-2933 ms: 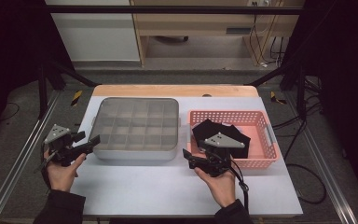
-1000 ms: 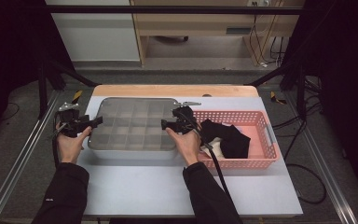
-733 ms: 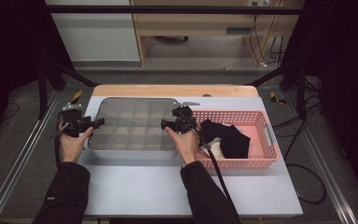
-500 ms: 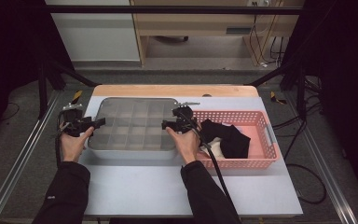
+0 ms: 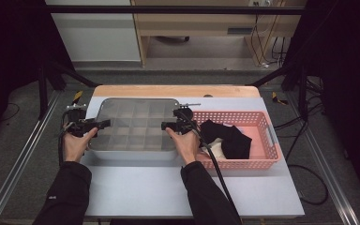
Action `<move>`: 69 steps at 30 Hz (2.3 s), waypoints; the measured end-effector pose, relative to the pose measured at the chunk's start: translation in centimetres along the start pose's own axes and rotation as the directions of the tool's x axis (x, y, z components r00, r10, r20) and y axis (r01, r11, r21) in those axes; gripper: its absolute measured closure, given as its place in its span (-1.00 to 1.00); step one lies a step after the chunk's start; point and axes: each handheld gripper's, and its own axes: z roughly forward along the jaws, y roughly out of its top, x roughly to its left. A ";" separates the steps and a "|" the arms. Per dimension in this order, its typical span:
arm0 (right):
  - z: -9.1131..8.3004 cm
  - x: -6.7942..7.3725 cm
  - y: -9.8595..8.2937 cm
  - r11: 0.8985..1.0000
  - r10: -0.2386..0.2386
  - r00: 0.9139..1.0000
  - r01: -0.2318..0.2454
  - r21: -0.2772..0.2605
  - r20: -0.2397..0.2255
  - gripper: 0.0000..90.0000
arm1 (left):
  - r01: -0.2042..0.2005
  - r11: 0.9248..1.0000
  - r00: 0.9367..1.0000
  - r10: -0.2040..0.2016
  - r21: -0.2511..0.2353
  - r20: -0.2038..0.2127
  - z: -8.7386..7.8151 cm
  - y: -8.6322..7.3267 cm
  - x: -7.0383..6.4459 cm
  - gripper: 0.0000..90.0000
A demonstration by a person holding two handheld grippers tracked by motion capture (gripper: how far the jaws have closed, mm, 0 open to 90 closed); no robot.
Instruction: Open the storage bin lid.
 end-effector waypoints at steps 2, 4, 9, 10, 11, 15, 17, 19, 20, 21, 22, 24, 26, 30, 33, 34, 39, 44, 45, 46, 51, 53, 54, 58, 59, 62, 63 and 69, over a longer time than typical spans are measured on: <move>0.0 0.0 0.0 1.000 0.004 1.000 -0.004 -0.001 0.000 -0.51 | 0.023 1.000 1.000 -0.023 0.002 0.013 0.1 0.0 0.1 -0.53; -0.1 -0.1 0.1 1.000 0.021 1.000 -0.021 0.005 0.001 -0.43 | 0.035 0.999 0.999 -0.035 0.002 0.006 0.1 0.0 0.0 -0.52; -0.5 -0.5 0.3 0.998 0.060 0.998 -0.059 0.020 -0.008 -0.28 | 0.078 0.997 0.997 -0.078 -0.027 0.000 -0.2 0.0 0.3 -0.31; -0.6 -0.6 0.4 0.998 0.061 0.998 -0.061 0.021 -0.010 -0.26 | 0.083 0.996 0.997 -0.083 -0.034 0.002 -0.3 0.0 0.4 -0.29; -0.7 -0.6 0.4 0.998 0.064 0.998 -0.064 0.021 -0.013 -0.23 | 0.082 0.996 0.997 -0.082 -0.044 0.002 -0.4 0.1 0.4 -0.26; -1.5 -0.7 0.6 0.997 0.074 0.997 -0.074 -0.011 -0.026 -0.12 | 0.075 0.992 0.997 -0.074 -0.104 0.017 -1.6 0.3 0.4 -0.14; -2.2 -0.7 0.8 0.996 0.078 0.996 -0.080 -0.036 -0.041 -0.07 | 0.077 0.988 0.997 -0.073 -0.136 0.031 -2.4 0.4 0.4 -0.06; -3.0 -0.7 0.9 0.995 0.078 0.995 -0.082 -0.064 -0.057 0.03 | 0.073 0.985 0.997 -0.067 -0.157 0.045 -3.2 0.4 0.4 0.01; -3.4 -0.7 0.9 0.994 0.073 0.995 -0.078 -0.078 -0.062 0.08 | 0.068 0.984 0.997 -0.060 -0.164 0.053 -3.6 0.4 0.4 0.03; -3.8 -0.7 0.9 0.993 0.076 0.995 -0.082 -0.090 -0.068 0.11 | 0.063 0.983 0.997 -0.053 -0.175 0.063 -3.9 0.3 0.5 0.06; -4.2 -0.7 0.9 0.991 0.077 0.994 -0.085 -0.104 -0.077 0.15 | 0.064 0.980 0.996 -0.051 -0.189 0.074 -4.3 0.3 0.5 0.09; -5.1 -0.6 0.9 0.988 0.070 0.994 -0.081 -0.132 -0.086 0.22 | 0.060 0.975 0.995 -0.042 -0.216 0.091 -5.1 0.3 0.5 0.15; -5.9 -0.5 0.8 0.985 0.061 0.993 -0.076 -0.156 -0.096 0.30 | 0.050 0.973 0.995 -0.029 -0.227 0.096 -5.8 0.4 0.4 0.20; -7.4 -0.5 0.7 0.980 0.054 0.991 -0.077 -0.184 -0.124 0.46 | 0.037 0.966 0.994 -0.009 -0.257 0.108 -7.1 0.3 0.1 0.27; -8.5 -0.6 0.6 0.975 0.037 0.988 -0.067 -0.210 -0.148 0.54 | 0.035 0.960 0.993 -0.001 -0.279 0.121 -8.0 0.1 -0.2 0.30; -8.9 -0.7 0.6 0.973 0.026 0.988 -0.060 -0.221 -0.153 0.56 | 0.034 0.958 0.992 0.002 -0.286 0.125 -8.3 0.0 -0.3 0.31; -10.8 -0.8 0.2 0.966 -0.022 0.983 -0.025 -0.258 -0.181 0.58 | 0.019 0.939 0.988 0.035 -0.342 0.152 -10.1 -0.4 -1.3 0.37; -13.0 -1.2 -0.6 0.961 -0.056 0.971 -0.011 -0.277 -0.232 0.62 | 0.001 0.923 0.983 0.070 -0.386 0.170 -12.2 -1.0 -2.5 0.41; -13.4 -1.2 -0.8 0.960 -0.062 0.968 -0.009 -0.281 -0.243 0.63 | 0.000 0.921 0.983 0.072 -0.390 0.171 -12.5 -1.1 -2.8 0.41; -13.8 -1.3 -1.1 0.957 -0.071 0.965 -0.005 -0.290 -0.251 0.64 | -0.002 0.920 0.982 0.075 -0.392 0.172 -12.8 -1.3 -2.9 0.41; -15.7 -1.4 -2.4 0.956 -0.106 0.956 0.022 -0.293 -0.274 0.67 | -0.016 0.914 0.979 0.096 -0.405 0.179 -13.8 -2.3 -3.9 0.41; -16.3 -1.6 -3.0 0.954 -0.118 0.951 0.029 -0.299 -0.285 0.67 | -0.017 0.912 0.977 0.102 -0.410 0.185 -14.1 -2.8 -4.2 0.41; -16.6 -1.6 -3.3 0.952 -0.126 0.950 0.034 -0.303 -0.287 0.67 | -0.019 0.913 0.977 0.104 -0.408 0.187 -14.1 -3.0 -4.4 0.41; -17.5 -2.1 -4.6 0.951 -0.143 0.944 0.049 -0.304 -0.296 0.68 | -0.036 0.915 0.976 0.119 -0.403 0.183 -14.5 -3.8 -5.2 0.41; -17.7 -2.2 -4.9 0.952 -0.146 0.942 0.051 -0.301 -0.301 0.68 | -0.038 0.915 0.975 0.122 -0.403 0.185 -14.6 -4.1 -5.4 0.41; -18.3 -2.5 -6.0 0.952 -0.158 0.935 0.058 -0.300 -0.318 0.69 | -0.044 0.916 0.973 0.129 -0.398 0.190 -15.0 -4.8 -5.8 0.41; -18.5 -2.5 -6.3 0.954 -0.157 0.934 0.058 -0.296 -0.322 0.69 | -0.045 0.918 0.973 0.129 -0.395 0.189 -15.1 -5.0 -6.0 0.41; -19.6 -2.6 -8.2 0.954 -0.177 0.928 0.080 -0.289 -0.328 0.70 | -0.063 0.922 0.973 0.143 -0.382 0.184 -15.5 -6.5 -6.8 0.39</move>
